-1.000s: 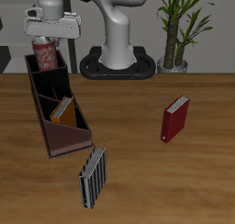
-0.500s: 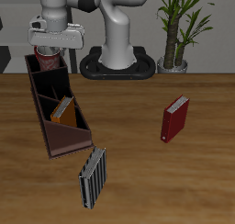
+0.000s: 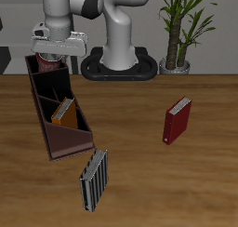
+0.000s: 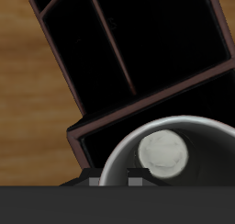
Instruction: Place the orange book into the right desk caddy's left compartment and place the red mug into the right desk caddy's right compartment
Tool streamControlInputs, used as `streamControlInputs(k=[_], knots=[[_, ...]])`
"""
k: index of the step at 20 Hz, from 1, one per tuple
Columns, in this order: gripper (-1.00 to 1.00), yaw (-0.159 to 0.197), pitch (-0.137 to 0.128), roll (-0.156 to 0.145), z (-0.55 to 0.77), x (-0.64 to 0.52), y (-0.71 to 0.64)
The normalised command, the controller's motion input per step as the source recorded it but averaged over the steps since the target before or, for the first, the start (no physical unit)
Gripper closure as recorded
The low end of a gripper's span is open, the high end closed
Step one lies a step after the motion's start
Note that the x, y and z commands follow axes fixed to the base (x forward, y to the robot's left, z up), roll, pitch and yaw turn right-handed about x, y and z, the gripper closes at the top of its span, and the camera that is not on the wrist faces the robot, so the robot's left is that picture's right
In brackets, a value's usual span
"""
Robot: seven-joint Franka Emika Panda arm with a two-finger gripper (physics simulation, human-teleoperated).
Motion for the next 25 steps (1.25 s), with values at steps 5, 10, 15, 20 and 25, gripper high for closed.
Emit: streamControlInputs(k=[5,10,15,20,25], knots=[[1.00,0.012,-0.029,0.033,0.04,-0.06,0.15],[1.00,-0.022,0.015,-0.016,-0.03,0.05,-0.01],[-1.00,-0.009,0.007,-0.029,-0.05,0.02,-0.09],[-1.00,0.008,-0.004,-0.010,0.00,-0.04,0.04],[-1.00,0.021,-0.030,0.005,0.15,-0.05,0.11]])
